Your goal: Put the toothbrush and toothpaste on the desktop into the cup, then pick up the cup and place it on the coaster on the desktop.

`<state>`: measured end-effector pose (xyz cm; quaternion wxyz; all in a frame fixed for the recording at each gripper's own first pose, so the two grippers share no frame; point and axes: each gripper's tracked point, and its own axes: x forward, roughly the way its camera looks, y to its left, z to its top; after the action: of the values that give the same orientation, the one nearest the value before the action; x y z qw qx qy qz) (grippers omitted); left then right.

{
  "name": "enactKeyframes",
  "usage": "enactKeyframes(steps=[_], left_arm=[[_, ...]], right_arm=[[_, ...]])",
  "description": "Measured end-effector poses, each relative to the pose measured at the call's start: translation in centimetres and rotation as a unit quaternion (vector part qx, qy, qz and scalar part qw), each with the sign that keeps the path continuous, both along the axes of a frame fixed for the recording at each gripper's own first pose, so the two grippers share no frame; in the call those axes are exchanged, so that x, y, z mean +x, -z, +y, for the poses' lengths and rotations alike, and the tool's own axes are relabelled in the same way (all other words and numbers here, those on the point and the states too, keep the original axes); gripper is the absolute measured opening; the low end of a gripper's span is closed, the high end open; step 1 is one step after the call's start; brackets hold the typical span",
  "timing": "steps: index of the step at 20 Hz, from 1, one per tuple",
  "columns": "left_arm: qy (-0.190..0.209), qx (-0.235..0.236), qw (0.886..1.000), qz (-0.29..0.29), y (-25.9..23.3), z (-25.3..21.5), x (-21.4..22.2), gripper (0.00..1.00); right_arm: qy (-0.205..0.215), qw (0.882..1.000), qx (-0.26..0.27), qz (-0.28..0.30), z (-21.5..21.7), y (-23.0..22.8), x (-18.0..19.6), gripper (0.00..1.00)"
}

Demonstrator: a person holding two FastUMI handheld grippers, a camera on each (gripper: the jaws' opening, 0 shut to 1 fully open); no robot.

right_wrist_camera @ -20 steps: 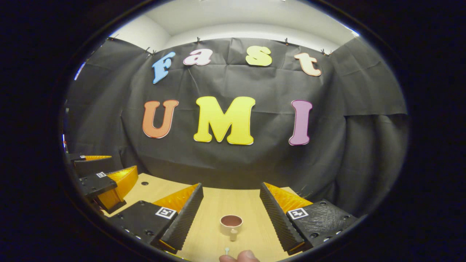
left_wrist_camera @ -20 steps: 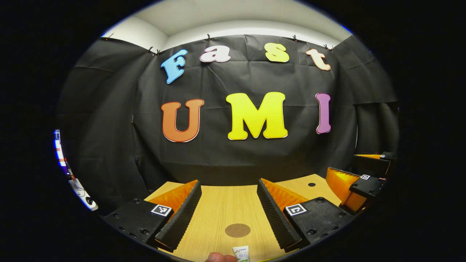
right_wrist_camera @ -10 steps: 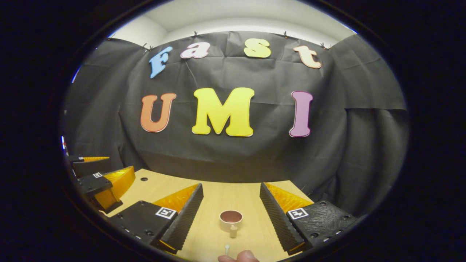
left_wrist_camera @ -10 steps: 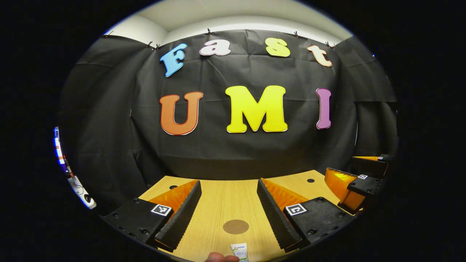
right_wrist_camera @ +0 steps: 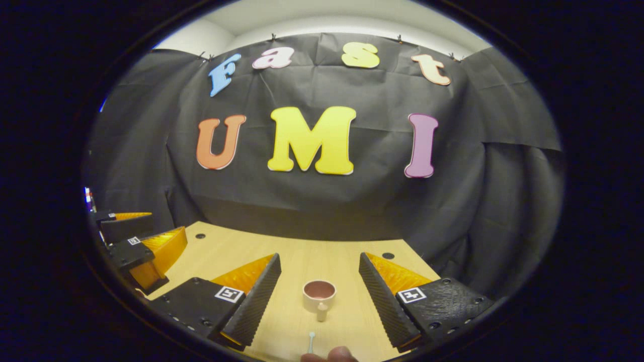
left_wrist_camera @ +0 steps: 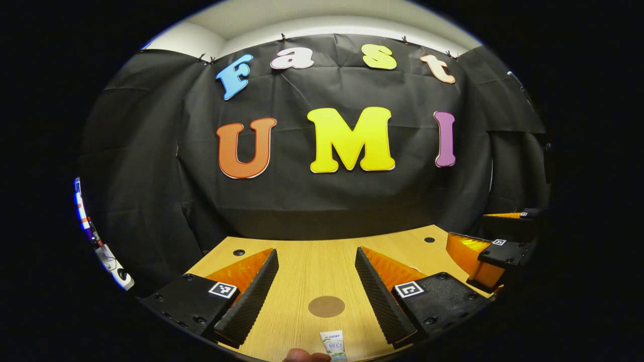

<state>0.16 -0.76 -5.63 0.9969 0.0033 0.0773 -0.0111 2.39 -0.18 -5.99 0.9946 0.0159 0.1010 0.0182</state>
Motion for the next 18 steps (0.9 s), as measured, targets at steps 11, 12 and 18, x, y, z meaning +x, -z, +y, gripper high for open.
enactKeyframes(steps=[11, 12, 18], left_arm=[[0.024, -0.011, 0.990, 0.135, 9.7, -1.8, -5.2, 0.98], [0.026, -0.014, 0.989, 0.148, 10.6, -1.9, -5.5, 0.98], [0.026, -0.016, 0.973, 0.227, 15.5, -2.3, -7.2, 0.98]], right_arm=[[-0.031, 0.981, -0.008, 0.193, 1.1, 13.1, -3.9, 0.98], [-0.031, 0.976, -0.008, 0.216, 1.1, 14.5, -4.2, 0.95], [-0.026, 0.947, -0.015, 0.319, 1.1, 21.4, -5.4, 0.95]])
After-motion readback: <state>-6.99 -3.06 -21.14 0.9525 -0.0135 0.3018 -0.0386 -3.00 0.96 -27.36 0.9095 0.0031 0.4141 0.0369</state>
